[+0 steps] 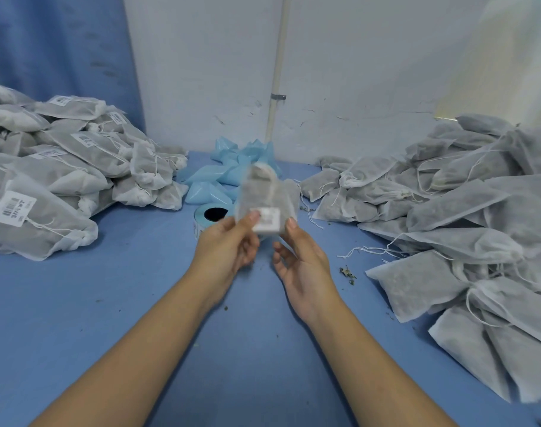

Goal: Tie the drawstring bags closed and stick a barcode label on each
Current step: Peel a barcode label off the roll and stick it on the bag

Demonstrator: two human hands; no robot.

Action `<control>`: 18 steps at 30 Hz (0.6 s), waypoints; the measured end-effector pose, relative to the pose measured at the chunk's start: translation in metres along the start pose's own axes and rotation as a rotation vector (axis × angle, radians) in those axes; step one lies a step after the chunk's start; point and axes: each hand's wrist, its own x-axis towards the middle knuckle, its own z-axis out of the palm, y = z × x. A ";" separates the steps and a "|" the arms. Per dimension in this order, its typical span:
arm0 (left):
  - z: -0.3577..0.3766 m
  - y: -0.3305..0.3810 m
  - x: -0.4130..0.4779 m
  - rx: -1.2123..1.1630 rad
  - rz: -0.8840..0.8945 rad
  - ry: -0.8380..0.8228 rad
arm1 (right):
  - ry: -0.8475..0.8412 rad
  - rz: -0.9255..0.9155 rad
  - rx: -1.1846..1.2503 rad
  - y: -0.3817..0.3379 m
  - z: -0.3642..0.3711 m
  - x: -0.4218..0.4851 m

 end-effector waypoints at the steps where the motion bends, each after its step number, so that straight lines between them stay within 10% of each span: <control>1: 0.000 0.006 0.003 -0.175 0.022 -0.002 | 0.005 0.008 0.000 0.000 0.000 0.000; 6: -0.012 0.020 0.010 -0.553 0.047 -0.119 | 0.020 0.038 0.051 0.000 -0.002 0.002; 18: 0.021 0.001 -0.011 0.382 0.098 -0.220 | 0.042 -0.028 -0.045 -0.011 -0.020 0.015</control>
